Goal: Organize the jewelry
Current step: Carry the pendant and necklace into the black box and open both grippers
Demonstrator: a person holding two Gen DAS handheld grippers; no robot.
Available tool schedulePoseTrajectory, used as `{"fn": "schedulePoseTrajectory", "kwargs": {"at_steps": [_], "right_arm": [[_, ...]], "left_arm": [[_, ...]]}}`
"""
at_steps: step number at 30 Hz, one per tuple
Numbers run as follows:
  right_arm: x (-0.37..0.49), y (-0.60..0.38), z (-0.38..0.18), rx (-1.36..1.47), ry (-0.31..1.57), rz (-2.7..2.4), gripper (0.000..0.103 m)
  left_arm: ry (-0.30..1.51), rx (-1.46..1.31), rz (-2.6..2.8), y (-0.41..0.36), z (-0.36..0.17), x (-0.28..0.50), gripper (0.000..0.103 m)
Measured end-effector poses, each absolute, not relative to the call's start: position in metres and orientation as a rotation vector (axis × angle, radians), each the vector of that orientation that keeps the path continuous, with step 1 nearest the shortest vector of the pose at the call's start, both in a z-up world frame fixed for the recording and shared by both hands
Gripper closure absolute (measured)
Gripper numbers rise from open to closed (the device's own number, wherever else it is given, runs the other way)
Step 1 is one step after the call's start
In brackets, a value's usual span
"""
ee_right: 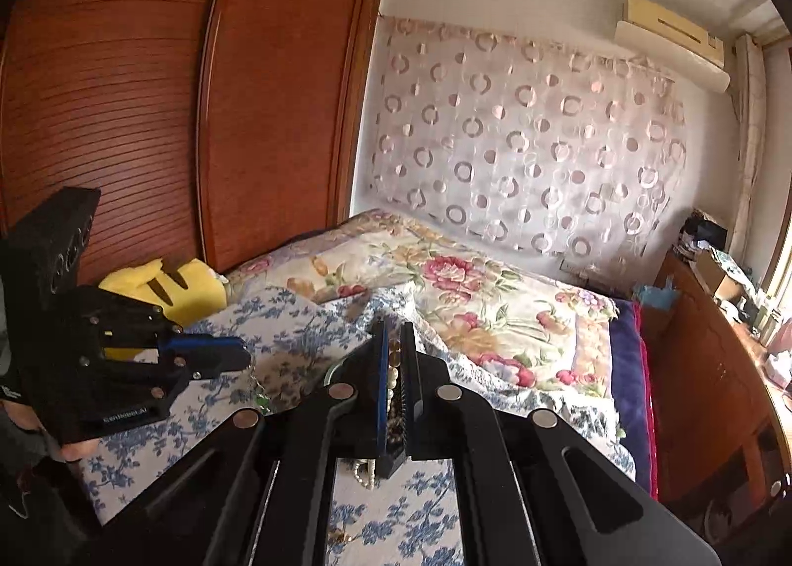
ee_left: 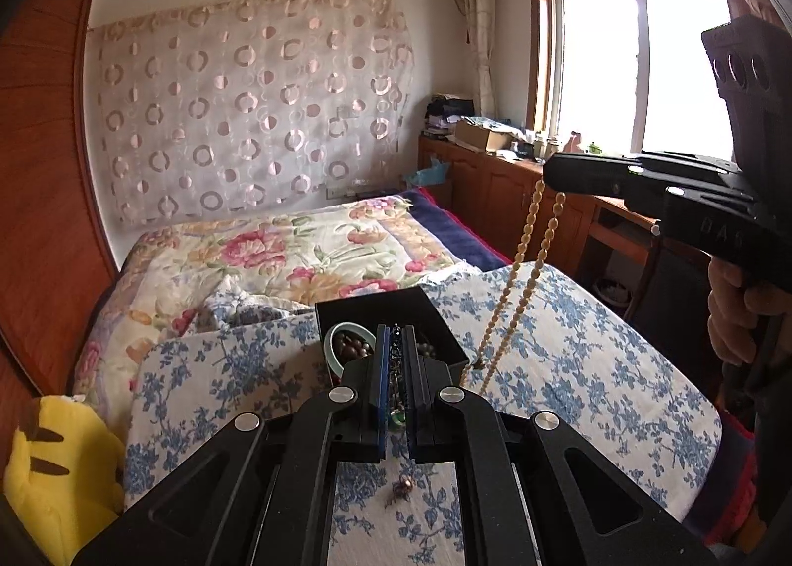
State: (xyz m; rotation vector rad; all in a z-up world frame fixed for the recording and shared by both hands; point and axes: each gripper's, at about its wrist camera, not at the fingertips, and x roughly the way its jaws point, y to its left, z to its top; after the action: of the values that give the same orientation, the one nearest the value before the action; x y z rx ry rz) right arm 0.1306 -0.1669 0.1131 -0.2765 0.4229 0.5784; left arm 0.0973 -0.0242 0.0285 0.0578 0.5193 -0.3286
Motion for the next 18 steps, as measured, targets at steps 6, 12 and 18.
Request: {"fn": "schedulePoseTrajectory", "kwargs": {"at_steps": [6, 12, 18], "right_arm": [[0.148, -0.163, 0.117, -0.274, 0.418, 0.585, 0.098], [0.167, -0.161, 0.129, -0.25, 0.397, 0.593, 0.098], [0.193, -0.161, 0.146, -0.23, 0.381, 0.599, 0.098]], "left_arm": [[0.522, 0.055, -0.328, -0.023, 0.032, 0.114, 0.099], [0.529, 0.036, -0.339, -0.022, 0.037, 0.135, 0.099], [0.547, 0.031, -0.351, -0.025, 0.037, 0.155, 0.099]]}}
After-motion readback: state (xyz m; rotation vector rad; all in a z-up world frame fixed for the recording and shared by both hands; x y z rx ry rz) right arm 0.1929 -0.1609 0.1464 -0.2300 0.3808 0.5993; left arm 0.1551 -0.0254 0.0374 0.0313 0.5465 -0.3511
